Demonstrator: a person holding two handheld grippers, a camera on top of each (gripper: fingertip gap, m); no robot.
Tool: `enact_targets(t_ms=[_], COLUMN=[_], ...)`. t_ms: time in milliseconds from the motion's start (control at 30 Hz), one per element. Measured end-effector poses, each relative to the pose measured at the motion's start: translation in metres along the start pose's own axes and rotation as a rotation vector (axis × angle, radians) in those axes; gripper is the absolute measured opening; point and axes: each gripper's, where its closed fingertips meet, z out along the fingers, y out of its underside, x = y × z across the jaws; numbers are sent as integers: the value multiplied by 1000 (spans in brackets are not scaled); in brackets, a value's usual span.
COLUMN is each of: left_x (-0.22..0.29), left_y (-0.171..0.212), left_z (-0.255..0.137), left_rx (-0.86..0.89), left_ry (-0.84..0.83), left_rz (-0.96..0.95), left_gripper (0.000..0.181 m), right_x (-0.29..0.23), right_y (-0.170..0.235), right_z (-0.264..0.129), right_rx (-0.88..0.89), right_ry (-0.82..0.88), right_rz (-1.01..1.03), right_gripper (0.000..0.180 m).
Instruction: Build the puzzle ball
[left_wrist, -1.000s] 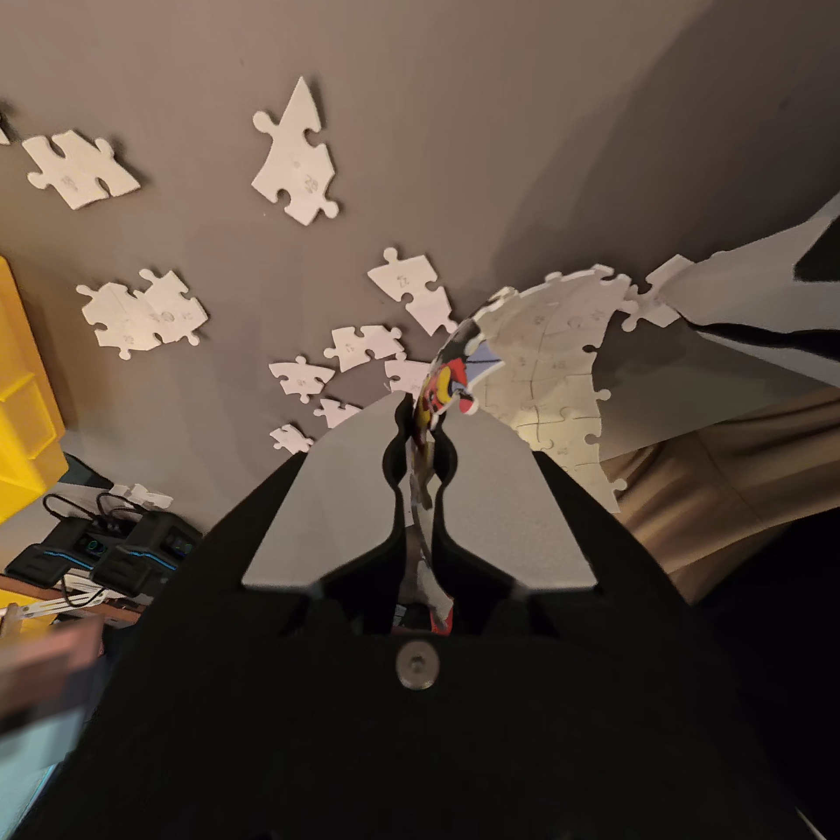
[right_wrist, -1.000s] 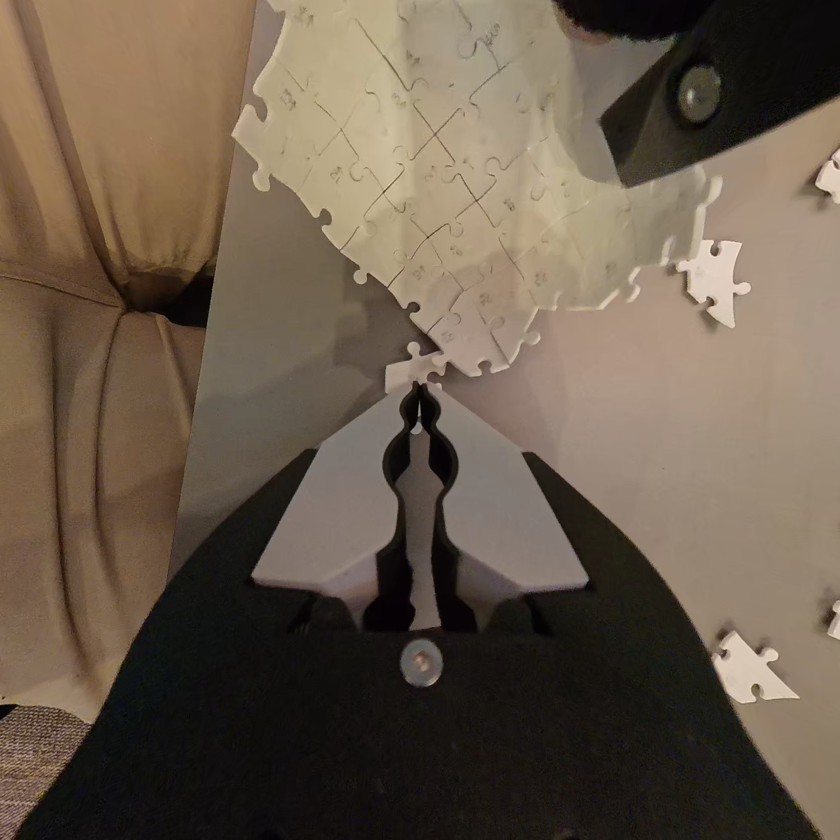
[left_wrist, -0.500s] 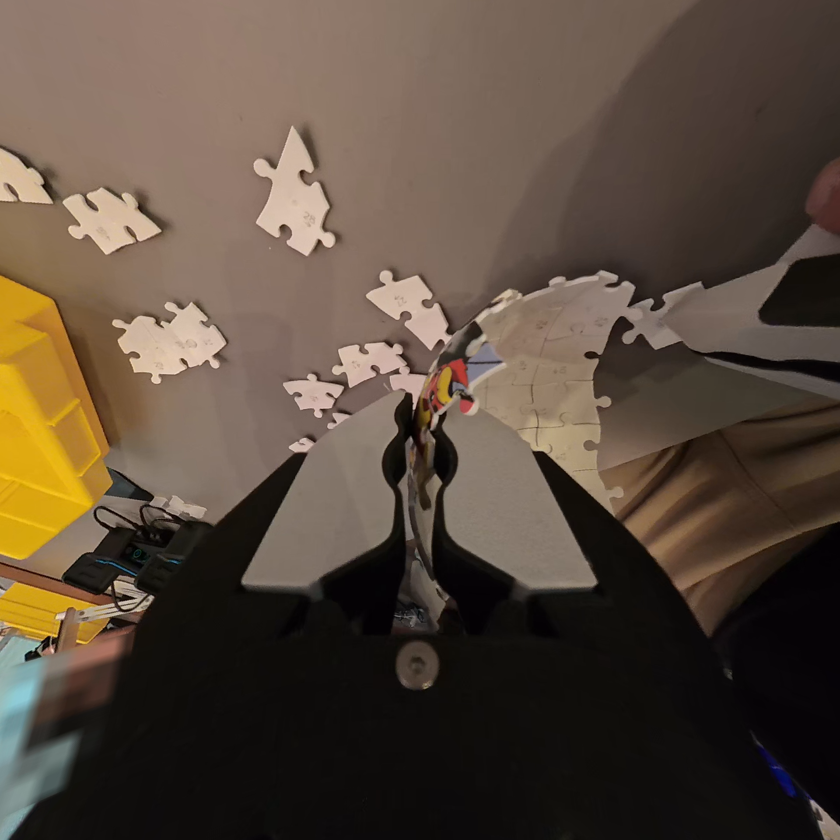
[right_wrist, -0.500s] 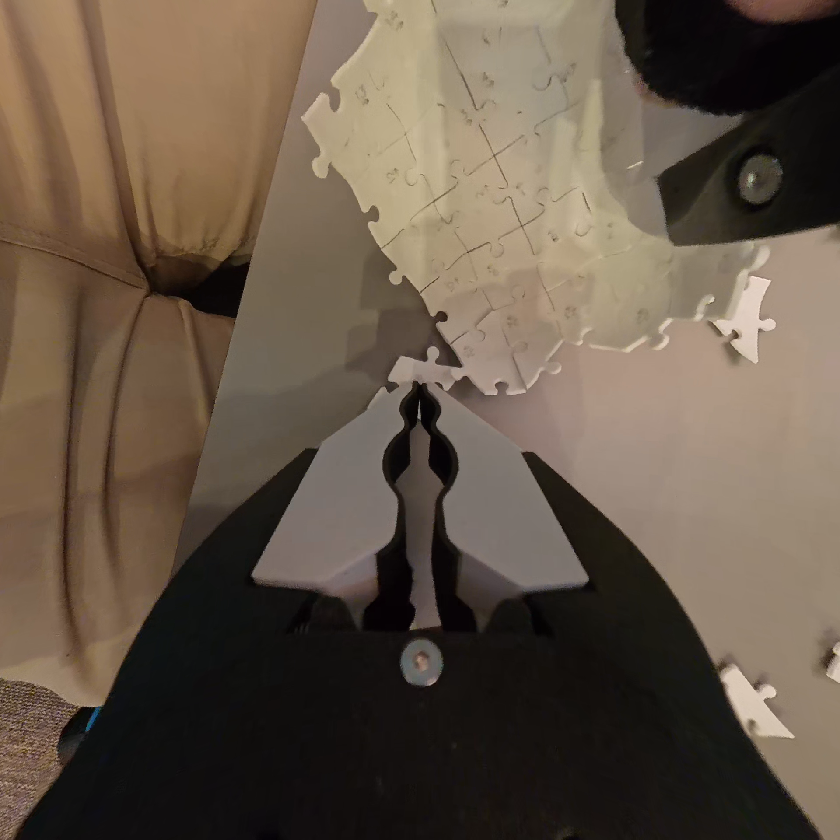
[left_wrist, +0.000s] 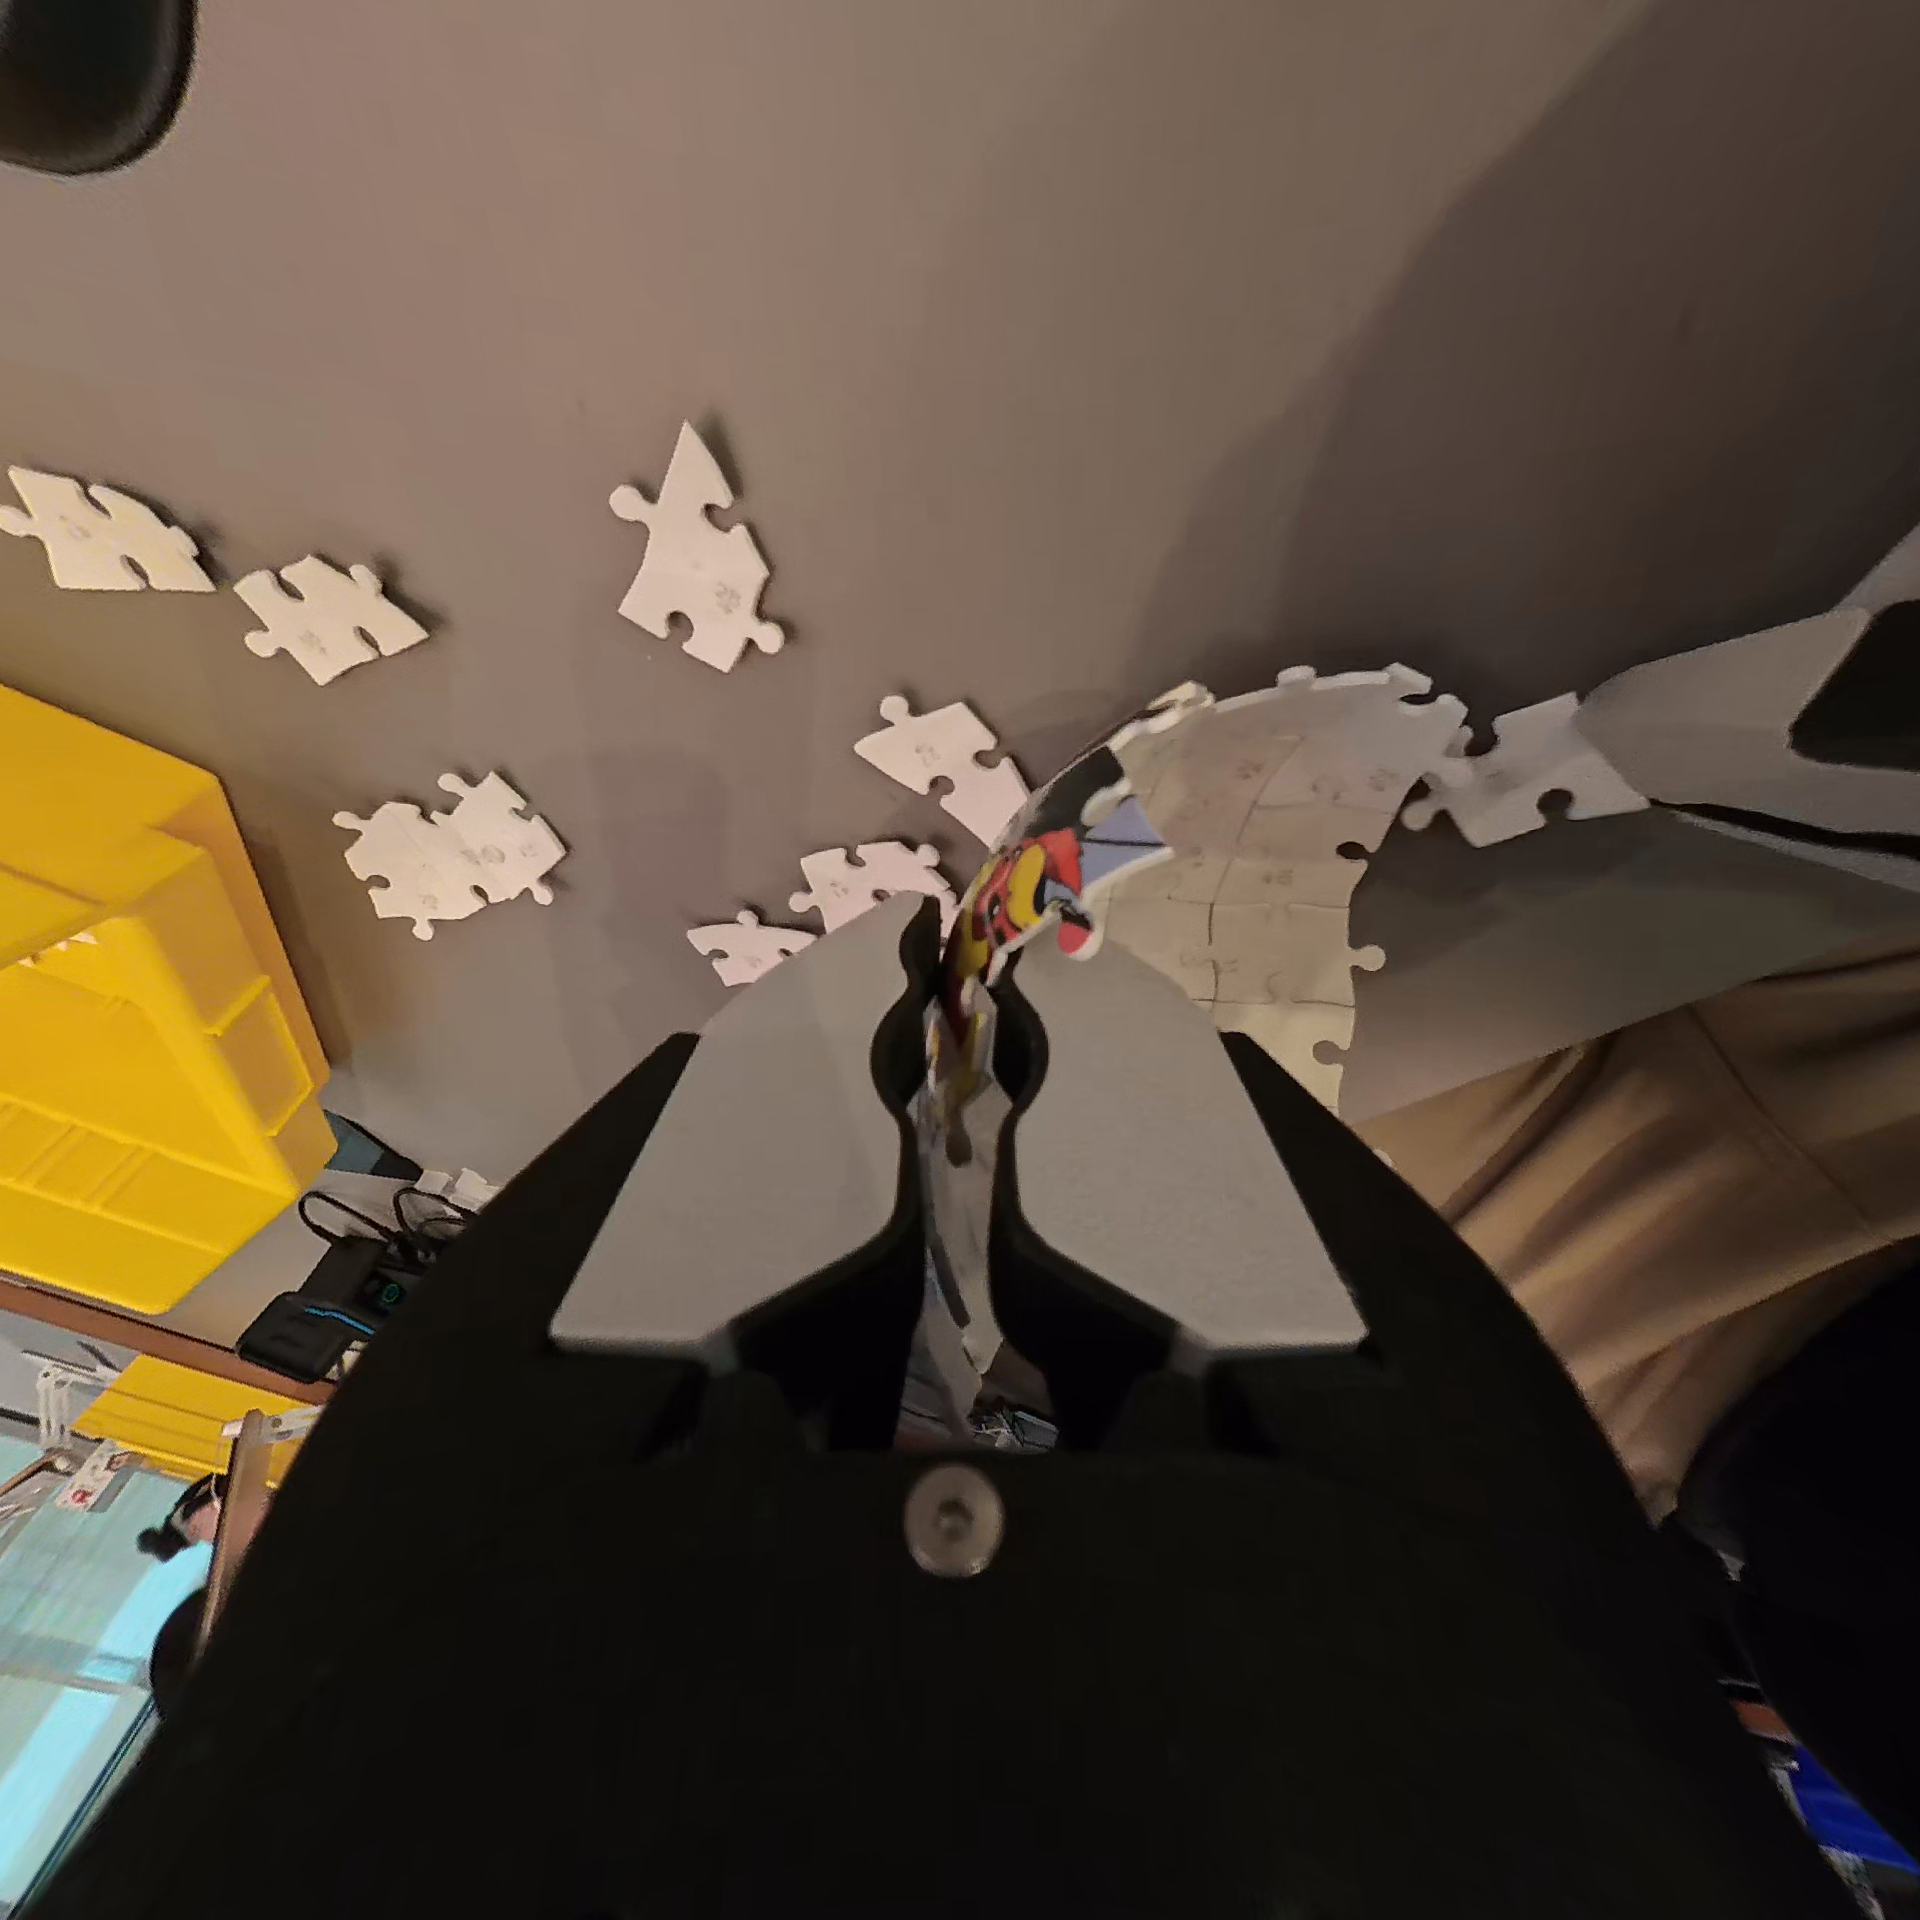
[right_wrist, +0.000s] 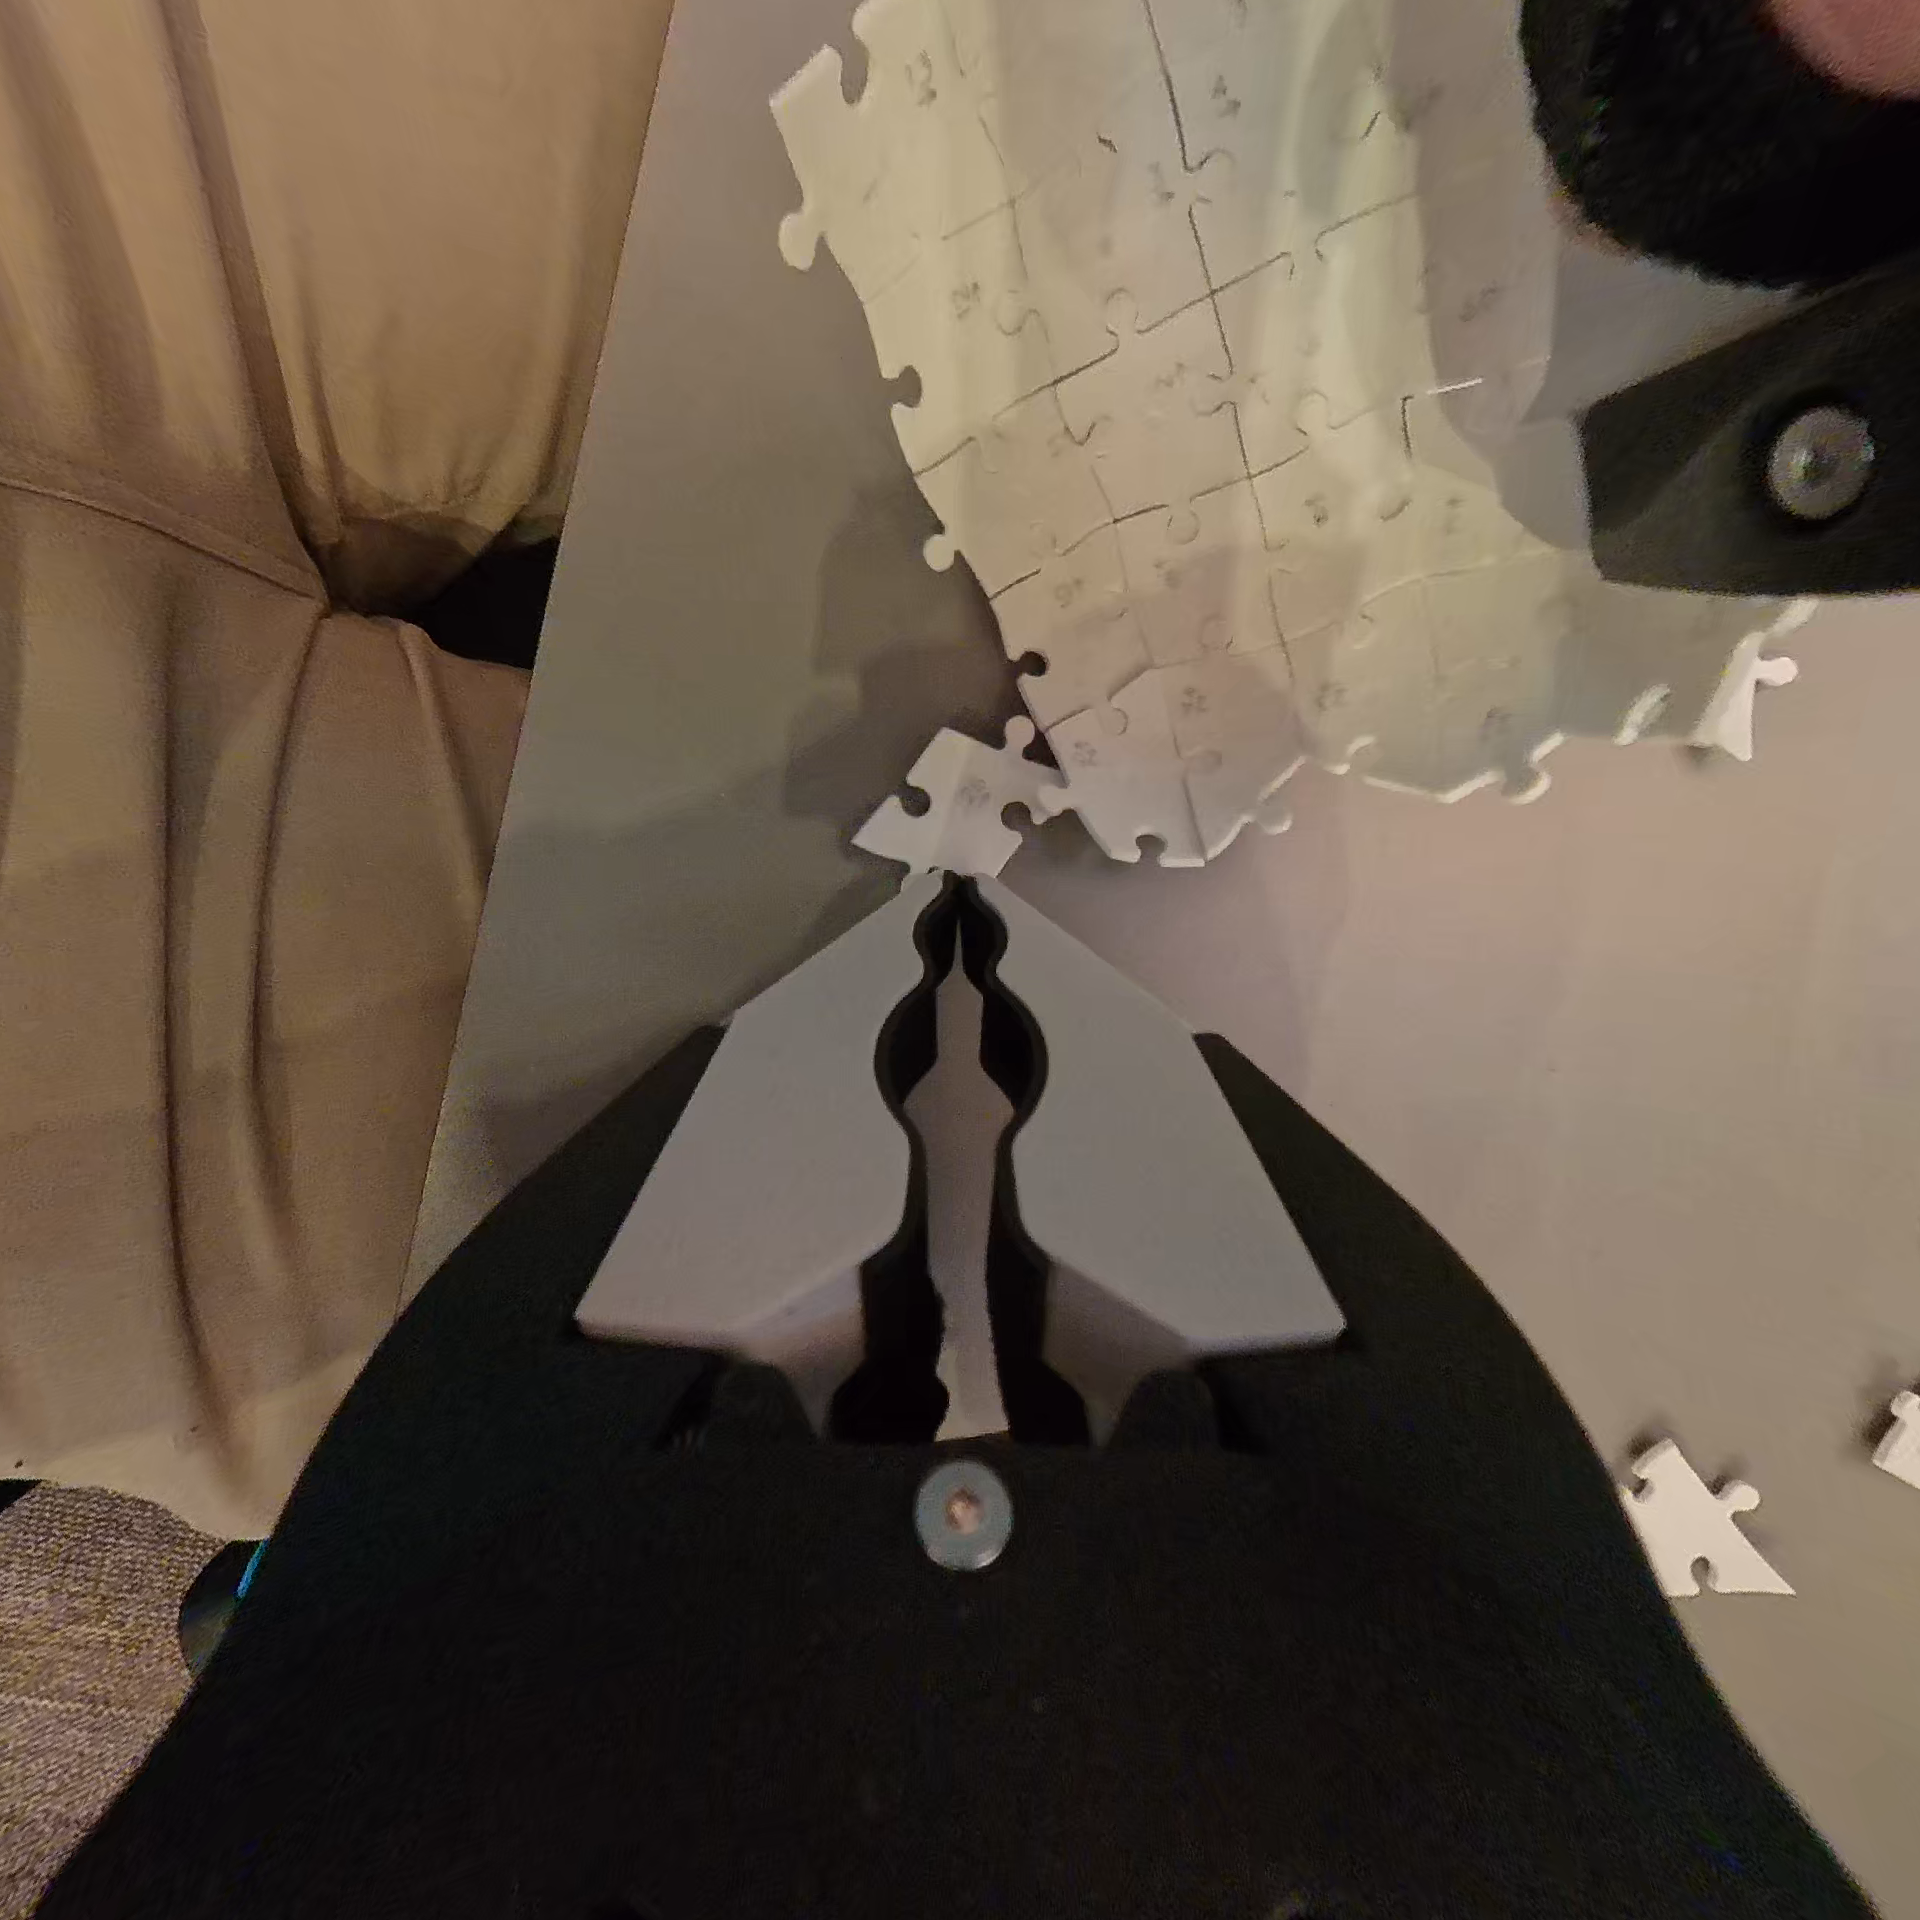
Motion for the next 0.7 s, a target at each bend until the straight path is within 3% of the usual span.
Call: enact_targets(t_ms=[700], left_x=[-5], left_y=[-1], left_z=[-7], left_rx=[14], left_ry=[-122], left_rz=[136], left_gripper=[6], right_x=[1], right_y=[-5], right_z=[-3], right_rx=[-14], right_ry=[41], right_rz=[-42], right_gripper=[0])
